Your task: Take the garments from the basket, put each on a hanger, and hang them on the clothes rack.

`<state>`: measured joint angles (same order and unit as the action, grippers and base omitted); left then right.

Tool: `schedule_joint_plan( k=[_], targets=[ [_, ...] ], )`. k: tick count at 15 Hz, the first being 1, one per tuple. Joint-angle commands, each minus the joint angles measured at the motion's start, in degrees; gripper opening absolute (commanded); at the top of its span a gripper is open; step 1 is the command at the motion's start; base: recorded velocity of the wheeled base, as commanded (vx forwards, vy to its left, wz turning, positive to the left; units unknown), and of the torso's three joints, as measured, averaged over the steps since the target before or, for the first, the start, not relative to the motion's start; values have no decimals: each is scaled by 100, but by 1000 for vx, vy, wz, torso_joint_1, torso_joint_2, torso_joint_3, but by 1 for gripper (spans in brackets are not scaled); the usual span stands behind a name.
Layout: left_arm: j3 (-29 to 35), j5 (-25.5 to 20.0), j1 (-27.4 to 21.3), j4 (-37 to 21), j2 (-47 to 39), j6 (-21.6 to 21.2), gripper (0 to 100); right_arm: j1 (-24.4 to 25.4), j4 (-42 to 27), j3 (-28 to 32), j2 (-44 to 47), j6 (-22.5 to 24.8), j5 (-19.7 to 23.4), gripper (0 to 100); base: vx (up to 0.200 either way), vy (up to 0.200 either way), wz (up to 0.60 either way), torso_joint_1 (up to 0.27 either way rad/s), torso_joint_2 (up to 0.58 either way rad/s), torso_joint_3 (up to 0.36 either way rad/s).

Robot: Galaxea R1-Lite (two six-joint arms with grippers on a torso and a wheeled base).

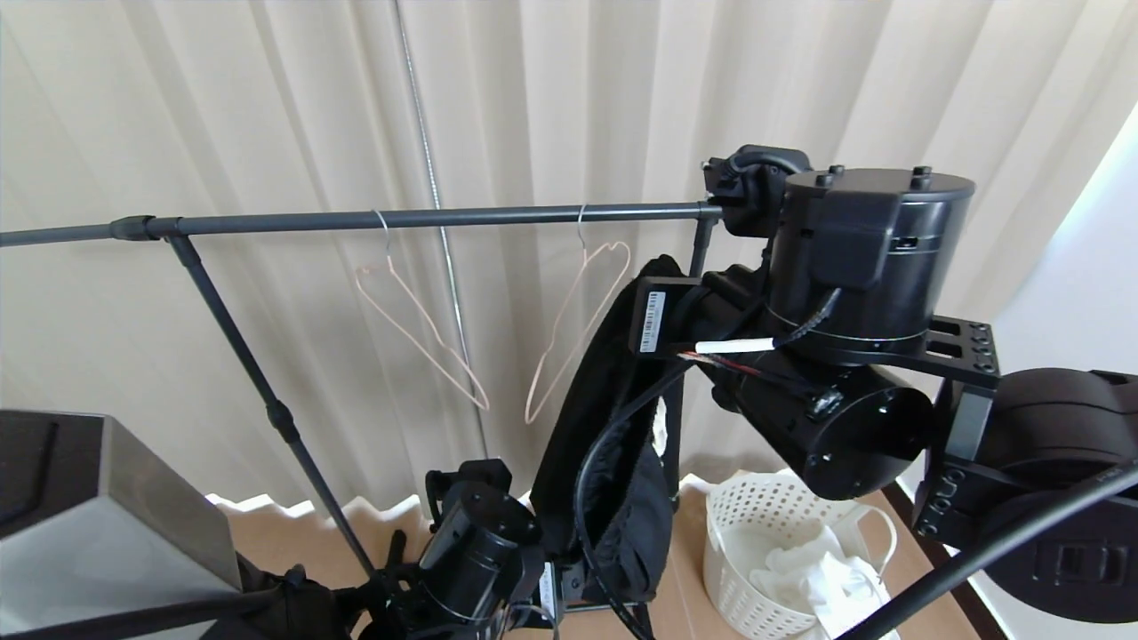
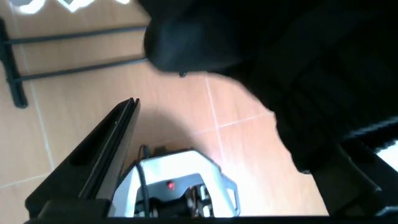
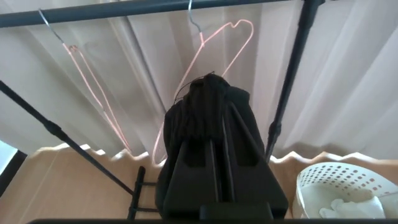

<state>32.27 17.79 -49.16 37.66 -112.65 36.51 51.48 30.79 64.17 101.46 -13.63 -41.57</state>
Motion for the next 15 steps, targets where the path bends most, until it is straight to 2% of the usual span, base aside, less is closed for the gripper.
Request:
schedule_joint_plan(
  k=[1,3,4,5,7,9,10,11,12,13,14,15],
  targets=[
    [-124,76,-41,-4,-90,-4,0,-200,-12,-318,-434,53,-53,0,0,0,0,0,0,0],
    [-36,366,-32,-4,103,-197,0,-244,-47,-713,-865,212,-62,0,0,0,0,0,0,0],
    [-36,375,-32,-4,182,-259,0,-244,-56,-766,-909,238,-62,0,0,0,0,0,0,0],
    [-10,375,-23,-4,657,-566,0,-297,-56,-977,-1085,440,-62,0,0,0,0,0,0,0],
    [69,375,30,-13,1044,-830,0,-428,-100,-1038,-1111,642,-53,0,0,0,0,0,0,0],
    [280,357,381,-22,1413,-1533,0,-428,-249,-1161,-1041,862,-97,0,0,0,0,0,0,0],
    [377,375,513,-22,1422,-1735,0,-402,-566,-1161,-1023,844,-88,0,0,0,0,0,0,0],
    [482,375,583,-30,1448,-1858,0,-340,-1058,-1117,-988,739,-53,0,0,0,0,0,0,0],
    [588,384,601,-153,1501,-1902,0,-332,-1445,-959,-768,396,-71,0,0,0,0,0,0,0],
    [667,384,601,-259,1527,-1902,0,-332,-1603,-845,-689,212,-88,0,0,0,0,0,0,0],
    [974,384,601,-909,1782,-1902,0,-332,-2403,-546,-645,-210,-44,0,0,0,0,0,0,0],
    [1053,384,601,-1129,1870,-1902,0,-332,-2605,-467,-663,-289,-27,0,0,0,0,0,0,0]
  ],
)
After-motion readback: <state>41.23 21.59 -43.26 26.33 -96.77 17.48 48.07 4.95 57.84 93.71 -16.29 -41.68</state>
